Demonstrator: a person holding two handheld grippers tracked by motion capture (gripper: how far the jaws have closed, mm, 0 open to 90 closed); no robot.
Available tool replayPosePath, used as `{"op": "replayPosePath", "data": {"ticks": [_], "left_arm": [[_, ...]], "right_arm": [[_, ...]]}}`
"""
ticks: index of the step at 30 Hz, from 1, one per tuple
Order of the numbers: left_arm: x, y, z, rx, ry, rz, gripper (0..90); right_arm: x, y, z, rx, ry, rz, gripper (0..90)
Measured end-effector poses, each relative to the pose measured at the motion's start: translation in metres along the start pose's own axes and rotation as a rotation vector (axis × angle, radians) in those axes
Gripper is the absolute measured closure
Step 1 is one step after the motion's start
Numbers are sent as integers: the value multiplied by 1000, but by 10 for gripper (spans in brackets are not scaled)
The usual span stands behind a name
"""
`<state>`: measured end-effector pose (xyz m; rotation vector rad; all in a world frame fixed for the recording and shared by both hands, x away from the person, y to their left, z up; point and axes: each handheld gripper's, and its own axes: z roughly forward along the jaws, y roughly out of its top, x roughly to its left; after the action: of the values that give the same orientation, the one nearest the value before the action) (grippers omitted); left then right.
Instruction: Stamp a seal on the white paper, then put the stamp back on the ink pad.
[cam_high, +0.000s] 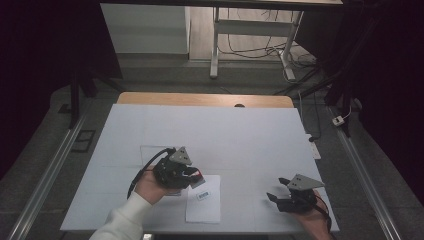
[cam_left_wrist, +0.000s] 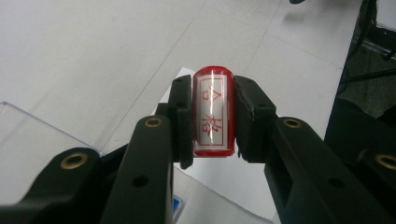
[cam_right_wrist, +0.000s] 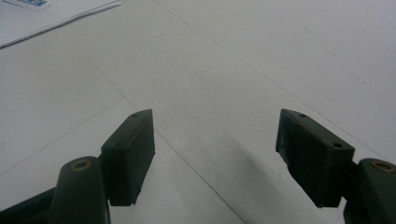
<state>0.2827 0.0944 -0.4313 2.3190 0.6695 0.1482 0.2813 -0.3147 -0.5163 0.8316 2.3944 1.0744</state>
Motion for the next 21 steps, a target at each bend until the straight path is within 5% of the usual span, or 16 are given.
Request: {"op": "replayPosePath", "data": {"ticks": [21], "left_arm": [[20,-17,-12,12,30,-57,702]], "right_arm": [[0,-2,-2,2,-6,0,281]]}}
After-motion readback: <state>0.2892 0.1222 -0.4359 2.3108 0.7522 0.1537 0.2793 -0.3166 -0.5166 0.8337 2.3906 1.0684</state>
